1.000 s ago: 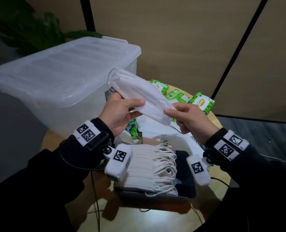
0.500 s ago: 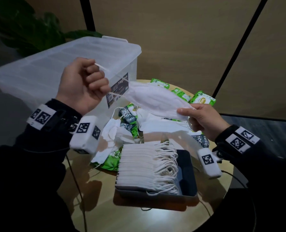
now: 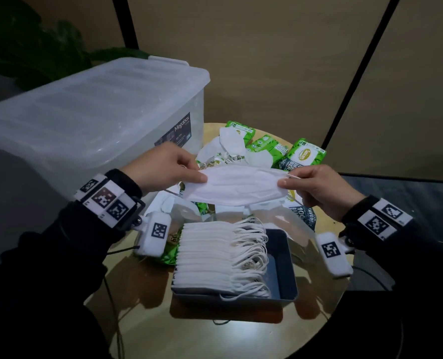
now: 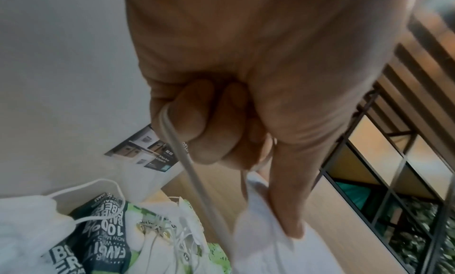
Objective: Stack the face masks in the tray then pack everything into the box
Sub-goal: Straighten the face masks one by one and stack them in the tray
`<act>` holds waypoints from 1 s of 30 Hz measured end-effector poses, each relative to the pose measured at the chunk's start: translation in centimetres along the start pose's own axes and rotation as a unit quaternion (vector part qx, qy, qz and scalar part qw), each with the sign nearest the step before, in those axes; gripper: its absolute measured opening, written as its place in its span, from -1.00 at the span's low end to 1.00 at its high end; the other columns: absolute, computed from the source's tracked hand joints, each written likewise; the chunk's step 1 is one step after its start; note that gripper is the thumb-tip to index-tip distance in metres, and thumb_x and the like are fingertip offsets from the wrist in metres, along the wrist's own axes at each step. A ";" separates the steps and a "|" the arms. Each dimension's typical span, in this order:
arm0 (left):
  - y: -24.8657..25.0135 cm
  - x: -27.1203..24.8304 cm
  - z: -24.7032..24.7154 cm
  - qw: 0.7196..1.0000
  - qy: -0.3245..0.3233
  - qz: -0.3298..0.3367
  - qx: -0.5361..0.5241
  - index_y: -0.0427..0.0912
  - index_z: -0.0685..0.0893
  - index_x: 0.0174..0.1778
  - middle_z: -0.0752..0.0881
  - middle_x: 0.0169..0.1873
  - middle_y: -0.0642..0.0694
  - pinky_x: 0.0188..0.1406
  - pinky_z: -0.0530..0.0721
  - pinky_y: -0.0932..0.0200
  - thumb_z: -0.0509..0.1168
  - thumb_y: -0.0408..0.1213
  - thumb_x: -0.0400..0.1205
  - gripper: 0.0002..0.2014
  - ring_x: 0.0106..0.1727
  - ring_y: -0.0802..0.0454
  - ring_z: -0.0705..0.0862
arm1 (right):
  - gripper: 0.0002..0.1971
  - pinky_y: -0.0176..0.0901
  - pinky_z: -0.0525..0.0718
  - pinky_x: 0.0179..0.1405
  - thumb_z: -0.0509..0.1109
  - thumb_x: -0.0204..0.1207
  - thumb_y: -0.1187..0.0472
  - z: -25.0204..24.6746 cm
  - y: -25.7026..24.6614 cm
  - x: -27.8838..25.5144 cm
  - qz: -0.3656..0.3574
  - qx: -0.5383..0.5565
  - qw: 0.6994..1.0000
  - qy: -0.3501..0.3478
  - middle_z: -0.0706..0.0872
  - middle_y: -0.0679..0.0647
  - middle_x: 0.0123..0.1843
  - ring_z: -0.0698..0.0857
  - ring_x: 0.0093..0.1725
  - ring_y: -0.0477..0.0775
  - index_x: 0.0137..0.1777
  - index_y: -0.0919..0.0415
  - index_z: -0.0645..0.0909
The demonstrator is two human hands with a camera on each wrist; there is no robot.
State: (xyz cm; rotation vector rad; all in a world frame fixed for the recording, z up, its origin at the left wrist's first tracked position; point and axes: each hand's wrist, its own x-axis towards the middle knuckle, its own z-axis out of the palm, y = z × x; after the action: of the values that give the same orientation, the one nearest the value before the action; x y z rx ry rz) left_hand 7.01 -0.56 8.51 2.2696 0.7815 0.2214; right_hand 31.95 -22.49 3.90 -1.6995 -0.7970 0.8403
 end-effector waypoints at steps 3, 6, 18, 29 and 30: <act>-0.3 0.0 -0.4 0.999 -0.007 0.012 0.032 -0.05 0.86 -0.30 0.75 -0.43 -0.05 -0.24 0.48 0.15 0.63 -0.07 0.50 -0.82 -0.40 0.19 0.58 | -0.85 -0.15 0.32 -0.46 0.63 0.46 0.27 -1.1 0.4 -0.1 0.040 0.019 0.999 0.015 0.30 0.08 -0.50 0.25 -0.51 0.01 -0.23 0.32 0.74; -0.9 0.4 -0.8 0.998 0.025 0.014 0.056 -0.03 0.84 -0.34 0.69 -0.49 0.09 -0.31 0.42 0.14 0.63 -0.05 0.50 -0.81 -0.47 0.25 0.52 | -0.78 -0.12 0.58 -0.37 0.50 0.61 0.24 -2.2 0.4 0.1 0.084 0.124 0.988 0.045 0.25 0.00 -0.43 0.29 -0.48 -0.01 -0.21 0.14 0.55; 1.1 2.1 4.1 0.953 0.148 0.072 -0.253 -0.17 0.70 -0.23 0.65 -0.42 -0.05 -0.52 0.48 0.24 0.47 -0.30 0.68 -0.83 -0.47 0.03 0.51 | -0.39 0.25 0.58 0.54 0.54 0.58 -0.05 1.5 -0.5 0.4 0.077 0.480 0.864 0.133 0.60 0.38 0.45 0.64 0.43 0.24 0.52 0.20 0.46; 5.0 6.1 6.7 0.966 -0.040 -0.034 -0.252 -0.18 0.62 -0.25 0.46 -0.52 0.01 -0.61 0.21 0.33 0.47 -0.28 0.69 -0.78 -0.58 0.13 0.28 | -0.63 0.15 0.85 -0.01 0.36 0.73 0.28 4.9 -2.0 2.2 0.061 0.595 0.794 0.110 0.79 0.39 0.30 0.82 0.24 0.35 0.47 0.44 0.58; 4.6 6.9 6.8 0.972 -0.036 -0.044 -0.228 -0.21 0.67 -0.24 0.55 -0.47 -0.05 -0.61 0.29 0.31 0.50 -0.25 0.67 -0.79 -0.55 0.11 0.34 | -0.69 0.13 0.86 -0.09 0.37 0.72 0.34 4.6 -1.6 2.3 0.060 0.598 0.785 0.150 0.80 0.39 0.26 0.84 0.15 0.33 0.41 0.44 0.61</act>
State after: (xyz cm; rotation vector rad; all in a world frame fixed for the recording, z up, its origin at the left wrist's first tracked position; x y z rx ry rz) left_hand 17.27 -2.98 6.21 1.7966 0.7086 0.2472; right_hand 29.13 -17.88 4.04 -0.6701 0.1446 0.8373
